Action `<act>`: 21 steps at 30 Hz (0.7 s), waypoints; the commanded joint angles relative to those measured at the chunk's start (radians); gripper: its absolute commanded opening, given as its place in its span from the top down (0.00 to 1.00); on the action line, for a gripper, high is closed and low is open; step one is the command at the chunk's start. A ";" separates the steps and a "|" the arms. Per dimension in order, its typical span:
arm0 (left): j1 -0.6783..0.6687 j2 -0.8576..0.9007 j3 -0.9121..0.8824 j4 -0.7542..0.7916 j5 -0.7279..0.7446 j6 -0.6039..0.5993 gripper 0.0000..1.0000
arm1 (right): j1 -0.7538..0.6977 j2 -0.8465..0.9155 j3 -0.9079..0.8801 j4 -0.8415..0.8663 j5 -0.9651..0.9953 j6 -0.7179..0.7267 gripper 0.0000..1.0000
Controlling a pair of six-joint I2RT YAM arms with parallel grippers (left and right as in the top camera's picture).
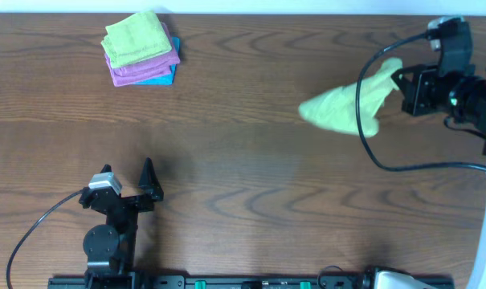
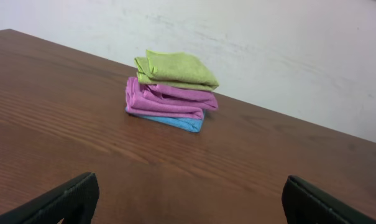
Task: Fold the cloth
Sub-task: 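Lift the cloth and drag it left toward table center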
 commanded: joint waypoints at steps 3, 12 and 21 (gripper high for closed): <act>-0.002 -0.006 -0.018 -0.049 -0.018 0.011 0.05 | 0.126 0.073 0.006 0.029 0.010 0.089 0.98; -0.002 -0.006 -0.018 -0.049 -0.018 0.010 0.05 | 0.346 0.162 0.006 0.026 0.282 -0.006 0.99; -0.002 -0.006 -0.018 -0.049 -0.018 0.010 0.05 | 0.366 0.166 0.006 -0.078 0.547 0.059 0.99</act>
